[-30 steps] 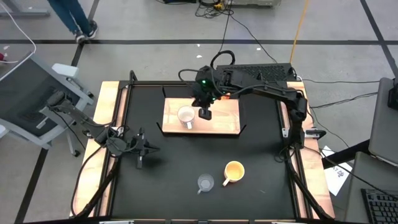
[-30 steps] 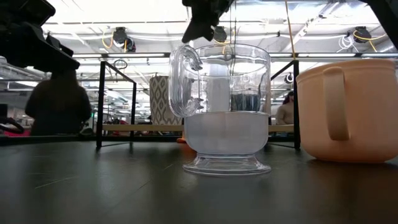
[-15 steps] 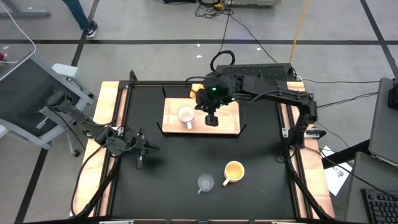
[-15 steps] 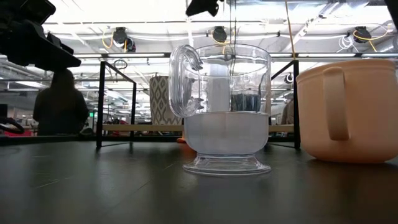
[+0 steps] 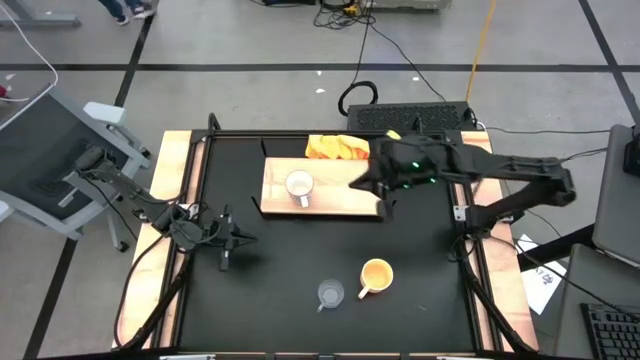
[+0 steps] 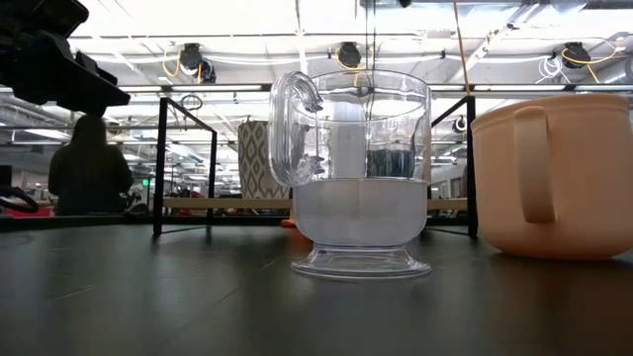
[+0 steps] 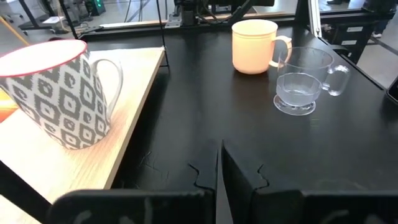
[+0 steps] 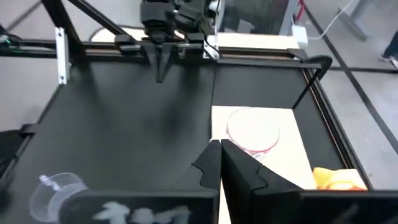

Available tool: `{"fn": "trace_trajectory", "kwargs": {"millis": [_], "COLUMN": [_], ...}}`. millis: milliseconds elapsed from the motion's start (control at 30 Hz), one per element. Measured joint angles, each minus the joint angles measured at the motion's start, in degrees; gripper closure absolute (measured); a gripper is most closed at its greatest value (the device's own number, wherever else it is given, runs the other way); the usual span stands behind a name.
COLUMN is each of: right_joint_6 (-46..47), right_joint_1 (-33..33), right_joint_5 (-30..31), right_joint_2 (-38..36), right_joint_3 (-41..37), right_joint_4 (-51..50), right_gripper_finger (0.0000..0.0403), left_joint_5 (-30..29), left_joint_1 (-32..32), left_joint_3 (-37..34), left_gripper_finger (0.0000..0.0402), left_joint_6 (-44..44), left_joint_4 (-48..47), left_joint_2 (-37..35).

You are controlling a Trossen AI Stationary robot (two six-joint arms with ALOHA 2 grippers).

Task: Stack small to large cups/mugs on shelf
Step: Put the orange cup on the shelf

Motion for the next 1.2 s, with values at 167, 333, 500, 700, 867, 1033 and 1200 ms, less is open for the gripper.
{"fn": "trace_trajectory", "kwargs": {"millis": [167,333,500,700,867,1033,1200], "right_joint_6": [3.5,4.1,3.9,4.4,5.5,5.3,6.1], "right_joint_1": [4.3,8.8,12.9,16.5,19.4,21.5,21.8], "right_joint_5": [0.1,0.1,4.5,5.7,5.9,5.9,5.9], "right_joint_2": [-6.6,-8.8,-10.0,-11.3,-11.4,-11.4,-12.3], "right_joint_3": [-11.2,-18.6,-25.1,-32.4,-38.0,-42.9,-46.1], "right_joint_4": [7.1,13.5,19.7,27.3,33.3,40.9,44.0], "right_gripper_finger": [0.0403,0.0403,0.0403,0.0403,0.0403,0.0403,0.0403], "left_joint_5": [-0.2,-0.5,-0.7,-0.9,-0.9,-0.9,-0.5], "left_joint_1": [0.0,0.0,0.0,0.0,0.0,0.0,0.0], "left_joint_3": [0.0,0.0,0.0,0.0,0.0,0.0,0.0], "left_gripper_finger": [0.0378,0.0378,0.0378,0.0378,0.0378,0.0378,0.0378], "left_joint_6": [-0.1,-0.2,-0.8,-1.7,-1.5,-1.3,-1.4], "left_joint_4": [0.0,0.0,0.1,0.1,0.2,0.1,0.1], "left_joint_2": [0.0,0.0,0.0,0.0,0.0,0.0,0.0]}}
